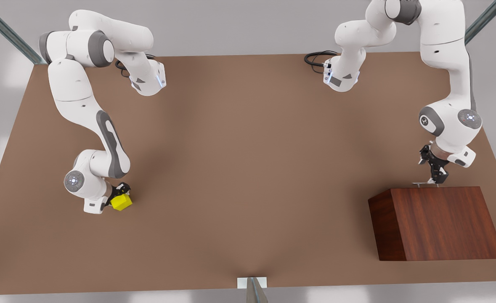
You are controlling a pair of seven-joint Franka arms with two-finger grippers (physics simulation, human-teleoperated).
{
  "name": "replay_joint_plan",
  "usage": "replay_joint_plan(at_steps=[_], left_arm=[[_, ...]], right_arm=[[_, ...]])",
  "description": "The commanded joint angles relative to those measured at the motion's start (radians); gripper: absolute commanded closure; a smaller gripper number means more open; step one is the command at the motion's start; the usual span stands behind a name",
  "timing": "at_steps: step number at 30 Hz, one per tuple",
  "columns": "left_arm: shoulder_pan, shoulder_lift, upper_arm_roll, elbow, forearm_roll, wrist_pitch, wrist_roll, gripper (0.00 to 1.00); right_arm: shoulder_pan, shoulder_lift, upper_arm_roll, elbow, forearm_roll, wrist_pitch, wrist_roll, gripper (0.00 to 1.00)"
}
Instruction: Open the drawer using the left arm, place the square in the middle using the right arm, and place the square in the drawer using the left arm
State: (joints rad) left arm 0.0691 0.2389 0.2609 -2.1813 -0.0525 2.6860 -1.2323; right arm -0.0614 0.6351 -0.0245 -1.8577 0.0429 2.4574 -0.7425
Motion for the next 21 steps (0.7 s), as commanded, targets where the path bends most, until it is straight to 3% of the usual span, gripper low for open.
replay_joint_plan(at_steps=[1, 3, 10, 21], left_arm=[[0.001, 0.0, 0.001, 0.0, -0.001, 0.003, 0.0, 0.0], [0.001, 0.0, 0.001, 0.001, -0.001, 0.012, 0.0, 0.0], [0.002, 0.026, 0.0, 0.001, -0.001, 0.032, -0.001, 0.0], [-0.002, 0.014, 0.0, 0.0, -0.001, -0.048, -0.001, 0.0]], right_arm=[[0.0, 0.0, 0.0, 0.0, 0.0, 0.0, 0.0, 0.18], [0.0, 0.0, 0.0, 0.0, 0.0, 0.0, -0.002, 0.25], [0.002, -0.002, 0.0, 0.002, 0.0, 0.0, -0.003, 0.34], [0.057, -0.058, 0.006, 0.003, 0.0, -0.034, 0.095, 0.36]])
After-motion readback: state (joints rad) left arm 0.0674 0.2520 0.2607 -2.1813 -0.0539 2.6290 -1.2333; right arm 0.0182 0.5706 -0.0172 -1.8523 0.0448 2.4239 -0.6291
